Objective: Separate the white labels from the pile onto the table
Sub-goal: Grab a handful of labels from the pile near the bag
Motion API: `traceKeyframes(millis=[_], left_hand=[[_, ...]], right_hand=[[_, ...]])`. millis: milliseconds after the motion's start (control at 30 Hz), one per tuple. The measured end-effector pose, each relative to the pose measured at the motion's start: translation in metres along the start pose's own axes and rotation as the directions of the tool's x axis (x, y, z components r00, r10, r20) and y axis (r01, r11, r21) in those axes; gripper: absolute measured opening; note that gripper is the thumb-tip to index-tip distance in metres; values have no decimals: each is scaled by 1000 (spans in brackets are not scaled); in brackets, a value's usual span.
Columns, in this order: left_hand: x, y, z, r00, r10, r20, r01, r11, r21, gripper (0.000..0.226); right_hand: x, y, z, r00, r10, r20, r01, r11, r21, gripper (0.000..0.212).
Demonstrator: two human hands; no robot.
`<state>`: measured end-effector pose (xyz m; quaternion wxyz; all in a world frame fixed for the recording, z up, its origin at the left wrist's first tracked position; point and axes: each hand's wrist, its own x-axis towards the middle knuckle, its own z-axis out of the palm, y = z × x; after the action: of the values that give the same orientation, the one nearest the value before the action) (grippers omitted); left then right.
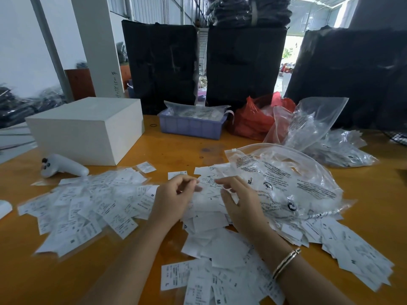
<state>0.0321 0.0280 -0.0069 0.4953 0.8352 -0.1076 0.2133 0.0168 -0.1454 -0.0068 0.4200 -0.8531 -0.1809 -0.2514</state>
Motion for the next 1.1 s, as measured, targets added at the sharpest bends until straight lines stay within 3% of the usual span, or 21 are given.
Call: traceKeyframes(millis=[100, 167, 233, 300, 400, 467, 500, 567, 633, 733, 833, 1000, 1100], left_hand=[[-4, 7, 5, 991, -79, 111, 98, 980, -175, 13], [-5, 10, 5, 988, -85, 130, 114, 966, -232, 14], [-5, 11, 6, 987, -106, 118, 135, 951, -277, 14], [-4, 11, 4, 985, -144, 99, 168, 938, -303, 15], [-2, 9, 0, 958, -195, 209, 270, 858, -437, 41], [-2, 9, 0, 932, -199, 304, 314, 861, -400, 53], [-2, 7, 1, 929, -202, 311, 308, 887, -343, 48], [-1, 4, 5, 945, -238, 225, 300, 905, -302, 23], [1, 0, 5, 944, -304, 126, 328, 844, -424, 13], [6, -5, 1, 919, -394, 12, 326, 742, -586, 13], [8, -9, -1, 911, -406, -72, 294, 763, -576, 9], [7, -8, 0, 900, -416, -128, 284, 784, -553, 11], [9, -8, 0, 881, -447, -154, 295, 774, -560, 14]], right_hand=[[-4, -2, 5, 976, 103, 193, -127, 985, 113, 46], [-3, 1, 9, 966, 126, 228, -135, 990, 25, 51], [1, 3, 10, 979, 76, 191, -66, 996, -54, 35], [6, 4, 10, 986, 88, 139, -90, 996, 8, 8], [7, 5, 9, 971, 209, 116, -231, 947, 224, 17], [7, 5, 8, 962, 251, 109, -273, 908, 319, 15], [7, 6, 7, 959, 261, 110, -283, 898, 337, 14], [6, 5, 7, 960, 254, 115, -278, 905, 322, 11], [4, 4, 6, 966, 221, 132, -249, 932, 262, 7], [2, 6, 8, 952, 153, 264, -144, 988, -51, 35], [2, 8, 14, 916, 100, 388, 32, 947, -320, 43], [2, 10, 11, 946, 90, 311, -23, 977, -211, 19], [4, 8, 5, 926, 285, 246, -310, 948, 72, 12]])
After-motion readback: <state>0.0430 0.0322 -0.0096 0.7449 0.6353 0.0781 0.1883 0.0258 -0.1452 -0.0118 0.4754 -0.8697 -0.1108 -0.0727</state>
